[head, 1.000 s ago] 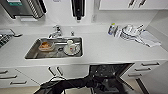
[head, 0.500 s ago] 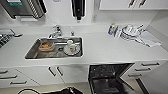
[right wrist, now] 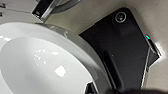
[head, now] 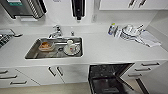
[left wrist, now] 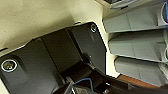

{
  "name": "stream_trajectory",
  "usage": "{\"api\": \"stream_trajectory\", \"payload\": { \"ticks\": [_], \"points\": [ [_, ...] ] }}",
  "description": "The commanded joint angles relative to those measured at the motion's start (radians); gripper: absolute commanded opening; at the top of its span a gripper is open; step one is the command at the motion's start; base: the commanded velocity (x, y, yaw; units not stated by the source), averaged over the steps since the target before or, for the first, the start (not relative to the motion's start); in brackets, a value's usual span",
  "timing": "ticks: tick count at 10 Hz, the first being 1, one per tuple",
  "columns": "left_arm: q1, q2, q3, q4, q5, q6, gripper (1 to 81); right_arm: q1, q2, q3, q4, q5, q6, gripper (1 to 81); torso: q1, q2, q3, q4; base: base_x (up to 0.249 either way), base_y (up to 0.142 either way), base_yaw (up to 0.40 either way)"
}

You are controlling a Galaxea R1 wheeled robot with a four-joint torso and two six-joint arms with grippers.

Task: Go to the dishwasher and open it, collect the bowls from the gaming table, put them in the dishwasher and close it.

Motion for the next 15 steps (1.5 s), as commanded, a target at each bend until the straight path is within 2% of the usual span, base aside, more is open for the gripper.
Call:
{"api": "stream_trajectory", "payload": {
  "ticks": [1, 2, 4, 8, 10, 13, 15],
  "points": [
    [0.073, -0.050, -0.078, 0.035, -0.128, 0.016, 81.1, 0.161, -0.133, 0.155, 0.157, -0.084, 0.001, 1.0, 0.000, 0.000, 0.000, 0.000, 0.000, 0.000, 0.000],
    [0.112, -0.053, -0.105, 0.040, -0.173, 0.016, 81.1, 0.201, -0.139, 0.154, 0.195, -0.096, 0.001, 1.0, 0.000, 0.000, 0.000, 0.000, 0.000, 0.000, 0.000],
    [0.175, -0.069, -0.111, 0.048, -0.222, 0.016, 81.1, 0.251, -0.134, 0.140, 0.288, -0.082, 0.002, 1.0, 0.000, 0.000, 0.000, 0.000, 0.000, 0.000, 0.000],
    [0.306, -0.041, -0.171, 0.049, -0.225, 0.016, 81.1, 0.405, -0.079, 0.099, 0.352, -0.082, 0.010, 1.0, 0.000, 0.000, 0.000, 0.000, 0.000, 0.000, 0.000],
    [0.377, 0.005, -0.261, 0.049, -0.251, 0.016, 81.1, 0.465, -0.015, 0.024, 0.396, -0.082, 0.010, 1.0, 0.000, 0.000, 0.000, 0.000, 0.000, 0.000, 0.000],
    [0.472, 0.086, -0.401, 0.048, -0.254, 0.016, 81.1, 0.526, 0.142, -0.203, 0.458, -0.084, 0.016, 1.0, 0.000, 0.000, 0.000, 0.000, 0.000, 0.000, 0.000],
    [0.512, 0.128, -0.478, 0.049, -0.265, 0.016, 81.1, 0.583, 0.205, -0.312, 0.467, -0.090, 0.057, 1.0, 0.000, 0.000, 0.000, 0.000, 0.000, 0.000, 0.000]
  ]
}}
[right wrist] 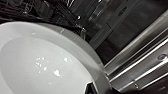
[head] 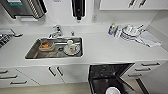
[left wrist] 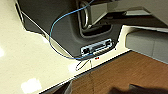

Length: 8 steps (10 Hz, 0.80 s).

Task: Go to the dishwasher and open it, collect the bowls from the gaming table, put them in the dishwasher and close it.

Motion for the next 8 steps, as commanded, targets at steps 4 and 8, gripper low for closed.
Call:
{"api": "stream_trajectory", "payload": {
  "ticks": [4, 8],
  "points": [
    [0.138, 0.067, -0.149, 0.018, 0.048, 0.002, 81.1, 0.176, 0.085, -0.217, 0.046, -0.050, 0.072, 1.0, 0.000, 0.000, 0.000, 0.000, 0.000, 0.000, 0.000],
    [0.146, 0.094, -0.181, 0.021, 0.051, 0.002, 81.1, 0.130, 0.113, -0.303, 0.046, -0.048, 0.098, 81.1, 0.000, 0.000, 0.000, 0.000, 0.000, 0.000, 0.000]
  ]
}}
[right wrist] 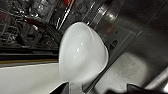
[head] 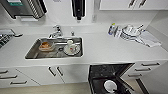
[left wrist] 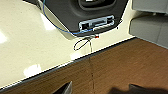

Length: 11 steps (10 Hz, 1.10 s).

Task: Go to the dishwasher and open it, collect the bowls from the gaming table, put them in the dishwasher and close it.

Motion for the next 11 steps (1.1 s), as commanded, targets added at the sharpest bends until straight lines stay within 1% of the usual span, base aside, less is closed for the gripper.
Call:
{"api": "stream_trajectory", "payload": {
  "ticks": [1, 2, 3, 4, 5, 6, 7, 8, 9, 10, 11],
  "points": [
    [0.028, -0.022, 0.003, 0.008, 0.075, 0.002, 81.1, 0.076, -0.019, 0.018, 0.005, -0.049, 0.009, 81.1, 0.000, 0.000, 0.000, 0.000, 0.000, 0.000, 0.000],
    [0.028, -0.019, 0.001, 0.008, 0.075, 0.002, 81.1, 0.080, -0.030, 0.041, 0.005, -0.045, 0.009, 81.1, 0.000, 0.000, 0.000, 0.000, 0.000, 0.000, 0.000],
    [0.028, -0.005, -0.018, 0.005, 0.073, 0.000, 81.1, 0.090, -0.063, 0.109, 0.005, -0.045, 0.012, 81.1, 0.000, 0.000, 0.000, 0.000, 0.000, 0.000, 0.000],
    [0.019, 0.029, -0.081, 0.005, 0.072, 0.000, 81.1, 0.094, -0.106, 0.181, 0.005, -0.058, 0.012, 81.1, 0.000, 0.000, 0.000, 0.000, 0.000, 0.000, 0.000],
    [0.005, 0.074, -0.159, -0.001, 0.072, -0.001, 81.1, 0.083, -0.157, 0.256, -0.003, -0.096, 0.012, 81.1, 0.000, 0.000, 0.000, 0.000, 0.000, 0.000, 0.000],
    [-0.001, 0.113, -0.216, -0.004, 0.072, -0.003, 81.1, 0.062, -0.192, 0.295, -0.008, -0.180, 0.010, 81.1, 0.000, 0.000, 0.000, 0.000, 0.000, 0.000, 0.000],
    [-0.005, 0.156, -0.284, -0.004, 0.073, -0.004, 81.1, 0.019, -0.230, 0.294, -0.009, -0.241, 0.006, 81.1, 0.000, 0.000, 0.000, 0.000, 0.000, 0.000, 0.000],
    [-0.009, 0.179, -0.325, -0.006, 0.073, -0.006, 81.1, -0.015, -0.257, 0.292, -0.011, -0.250, 0.001, 81.1, 0.000, 0.000, 0.000, 0.000, 0.000, 0.000, 0.000],
    [-0.012, 0.190, -0.348, -0.006, 0.072, -0.007, 81.1, -0.045, -0.272, 0.294, -0.012, -0.296, -0.001, 81.1, 0.000, 0.000, 0.000, 0.000, 0.000, 0.000, 0.000],
    [-0.015, 0.188, -0.351, -0.004, 0.072, -0.007, 81.1, -0.076, -0.281, 0.291, -0.012, -0.321, -0.002, 81.1, 0.000, 0.000, 0.000, 0.000, 0.000, 0.000, 0.000],
    [-0.017, 0.184, -0.351, -0.004, 0.072, -0.006, 81.1, -0.116, -0.284, 0.283, -0.012, -0.321, -0.002, 81.1, 0.000, 0.000, 0.000, 0.000, 0.000, 0.000, 0.000]
  ]
}}
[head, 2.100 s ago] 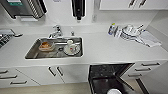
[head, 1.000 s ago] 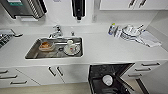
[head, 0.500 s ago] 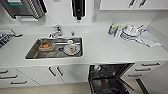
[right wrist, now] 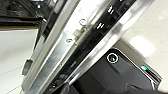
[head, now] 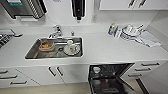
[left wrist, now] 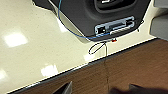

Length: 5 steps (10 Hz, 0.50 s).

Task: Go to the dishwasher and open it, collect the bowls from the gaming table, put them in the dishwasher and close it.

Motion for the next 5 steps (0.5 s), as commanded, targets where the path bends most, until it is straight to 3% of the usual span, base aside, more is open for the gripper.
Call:
{"api": "stream_trajectory", "payload": {
  "ticks": [1, 2, 3, 5],
  "points": [
    [0.019, -0.006, -0.013, 0.001, 0.074, -0.003, 81.1, 0.001, -0.047, 0.013, -0.005, -0.089, -0.009, 81.1, 0.000, 0.000, 0.000, 0.000, 0.000, 0.000, 0.000],
    [0.019, -0.002, -0.013, 0.004, 0.074, 0.000, 81.1, -0.032, -0.043, 0.006, -0.006, -0.107, -0.009, 81.1, 0.193, -0.300, 0.000, 0.000, 0.000, 0.000, 0.000],
    [0.019, 0.002, -0.013, 0.005, 0.071, 0.000, 81.1, -0.074, -0.037, -0.009, -0.006, -0.116, -0.009, 81.1, 0.064, -0.100, 0.000, 0.000, 0.000, 0.000, 0.000],
    [0.019, -0.003, -0.013, 0.005, 0.036, 0.002, 81.1, -0.154, -0.022, -0.063, -0.005, -0.116, -0.009, 81.1, 0.086, -0.136, 0.000, 0.000, 0.000, 0.000, 0.000]
  ]
}}
